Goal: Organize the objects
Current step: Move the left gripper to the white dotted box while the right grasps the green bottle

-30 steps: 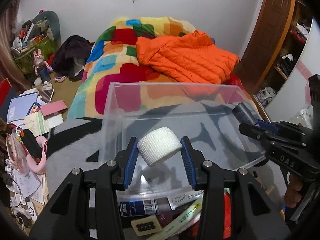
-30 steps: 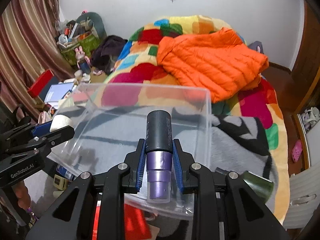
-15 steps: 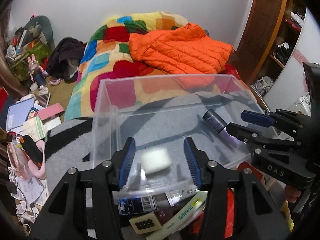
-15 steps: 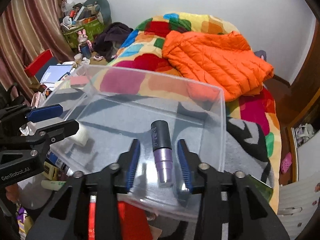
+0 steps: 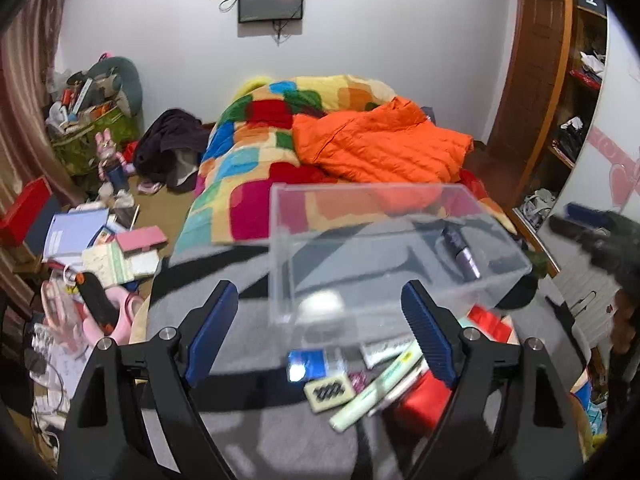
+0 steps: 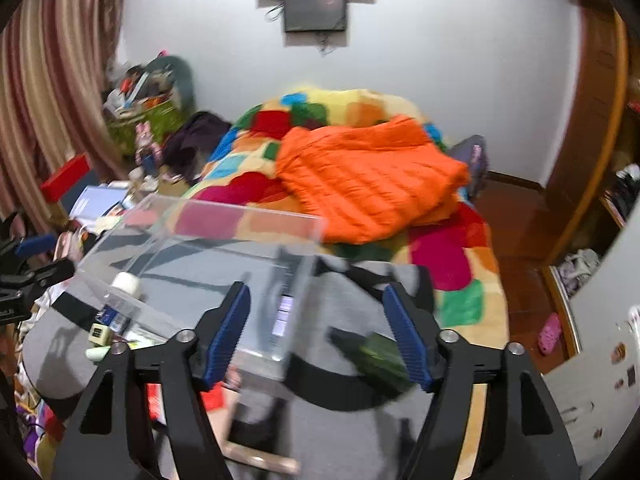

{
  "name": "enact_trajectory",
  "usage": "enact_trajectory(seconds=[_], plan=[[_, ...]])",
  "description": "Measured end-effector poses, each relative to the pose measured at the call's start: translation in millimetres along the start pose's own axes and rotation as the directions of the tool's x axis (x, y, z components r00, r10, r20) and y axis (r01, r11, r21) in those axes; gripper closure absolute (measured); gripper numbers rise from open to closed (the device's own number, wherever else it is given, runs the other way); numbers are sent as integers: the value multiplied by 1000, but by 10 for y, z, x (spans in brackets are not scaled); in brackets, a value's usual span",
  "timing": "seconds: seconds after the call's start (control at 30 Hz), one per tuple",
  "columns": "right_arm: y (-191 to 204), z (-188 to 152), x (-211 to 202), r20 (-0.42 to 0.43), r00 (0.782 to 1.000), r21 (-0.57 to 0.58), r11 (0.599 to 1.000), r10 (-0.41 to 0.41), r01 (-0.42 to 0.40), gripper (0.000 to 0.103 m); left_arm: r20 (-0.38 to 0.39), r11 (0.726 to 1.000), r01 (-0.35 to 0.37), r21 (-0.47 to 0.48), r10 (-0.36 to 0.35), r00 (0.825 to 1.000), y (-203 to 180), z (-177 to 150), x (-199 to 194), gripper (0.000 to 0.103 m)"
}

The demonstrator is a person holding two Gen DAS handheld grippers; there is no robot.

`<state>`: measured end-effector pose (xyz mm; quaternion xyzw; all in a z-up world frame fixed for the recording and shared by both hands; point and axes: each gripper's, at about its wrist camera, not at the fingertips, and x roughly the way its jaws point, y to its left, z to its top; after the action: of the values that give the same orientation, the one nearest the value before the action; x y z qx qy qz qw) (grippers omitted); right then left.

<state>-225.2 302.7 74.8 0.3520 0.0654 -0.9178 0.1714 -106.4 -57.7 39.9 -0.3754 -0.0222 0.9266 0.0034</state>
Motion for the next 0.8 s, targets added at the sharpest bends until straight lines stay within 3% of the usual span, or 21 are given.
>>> enact_trajectory(seconds=[0.1, 0.23, 0.47, 0.63, 0.73, 0.8], plan=[[-225, -104, -12, -5, 998, -4, 998, -61, 61, 29, -38, 1000, -5, -27, 4, 999, 81, -180, 47, 19], [-438, -272, 246, -80, 991, -29, 994, -108, 106, 29, -70, 998, -38, -44, 35, 997, 129, -381, 120, 19], [-633, -421, 860, -229, 973, 23, 1000, -14, 20, 29, -129, 996, -36, -82, 26, 991, 170, -606, 251, 19], [-611, -463, 990, -249, 968, 65, 998, -1, 18, 29, -122, 996, -36, -82, 26, 992, 109, -697, 282, 19], [-558, -491, 996, -252, 968, 68, 998, 6, 12, 42, -131, 997, -16, -80, 6, 991, 74, -738, 319, 26], [-531, -499, 993, -248, 969, 65, 998, -3, 19, 42, -146, 997, 0, -81, -12, 989, 56, -762, 356, 34]])
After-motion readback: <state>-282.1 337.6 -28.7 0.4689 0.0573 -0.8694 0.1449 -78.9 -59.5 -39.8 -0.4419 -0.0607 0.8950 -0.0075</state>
